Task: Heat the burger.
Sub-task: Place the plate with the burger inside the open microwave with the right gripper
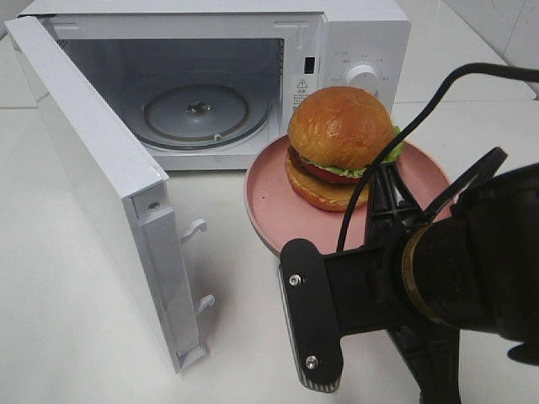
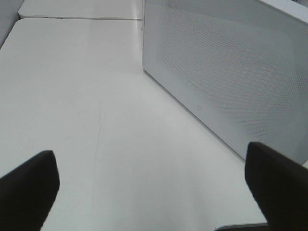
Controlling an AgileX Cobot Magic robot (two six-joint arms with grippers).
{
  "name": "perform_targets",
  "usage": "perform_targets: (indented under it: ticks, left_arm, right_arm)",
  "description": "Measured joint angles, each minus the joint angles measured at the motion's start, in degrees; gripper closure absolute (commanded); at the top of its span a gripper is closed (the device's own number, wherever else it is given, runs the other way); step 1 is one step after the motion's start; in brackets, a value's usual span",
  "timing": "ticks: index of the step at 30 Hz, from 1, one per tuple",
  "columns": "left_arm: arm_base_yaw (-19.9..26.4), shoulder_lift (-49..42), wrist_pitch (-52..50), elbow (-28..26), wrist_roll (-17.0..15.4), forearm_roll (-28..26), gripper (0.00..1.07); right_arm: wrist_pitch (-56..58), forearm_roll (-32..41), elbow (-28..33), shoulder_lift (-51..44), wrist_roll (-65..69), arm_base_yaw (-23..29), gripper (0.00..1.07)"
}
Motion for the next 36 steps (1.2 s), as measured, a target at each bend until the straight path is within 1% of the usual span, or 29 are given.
perform_targets:
  ticks: [3, 5, 11, 13, 16, 18, 23, 25, 31, 34, 35, 36]
  left_arm:
    - [0.00, 0.00, 0.00, 0.00, 0.00, 0.00, 0.08]
    - [0.00, 0.00, 0.00, 0.00, 0.00, 0.00, 0.08]
    - [0.00, 0.00, 0.00, 0.00, 0.00, 0.00, 0.08]
    - [0.00, 0.00, 0.00, 0.00, 0.00, 0.00, 0.08]
    - [0.00, 0.00, 0.00, 0.00, 0.00, 0.00, 0.08]
    - [0.00, 0.00, 0.00, 0.00, 0.00, 0.00, 0.08]
    - [0.00, 0.00, 0.00, 0.00, 0.00, 0.00, 0.08]
    - [0.00, 0.00, 0.00, 0.00, 0.00, 0.00, 0.08]
    - [0.00, 0.00, 0.00, 0.00, 0.00, 0.00, 0.08]
    - [0.00, 0.00, 0.00, 0.00, 0.00, 0.00, 0.08]
    - [0.00, 0.00, 0.00, 0.00, 0.00, 0.00, 0.08]
    - [0.00, 0.00, 0.00, 0.00, 0.00, 0.00, 0.08]
  right_arm:
    - [-0.17, -0.11, 0.00, 0.00, -0.80, -0.52, 1.07]
    - [-1.55, -0.23, 0.00, 0.00, -3.90, -2.98, 1.07]
    - [-3.44, -0.23, 0.11, 0.00, -6.76, -5.21, 1.07]
    - [-5.96, -0.29, 0.17, 0.00, -9.63, -7.10, 1.07]
    - [-6.47, -0.29, 0.17, 0.00, -10.37, -7.56, 1.07]
    - [-8.37, -0.52, 0.17, 0.00, -13.92, -9.11, 1.07]
    - [-9.80, -0.52, 0.17, 0.00, -17.02, -9.91, 1.07]
    - [-12.61, -0.57, 0.17, 0.00, -21.77, -11.17, 1.07]
    - [-15.36, -0.63, 0.17, 0.00, -26.13, -13.18, 1.07]
    - [-16.73, 0.17, 0.17, 0.00, -29.05, -14.61, 1.07]
    - [-17.88, 2.01, 0.17, 0.00, -32.09, -15.81, 1.07]
    - [-17.88, 2.01, 0.17, 0.00, -32.09, -15.81, 1.07]
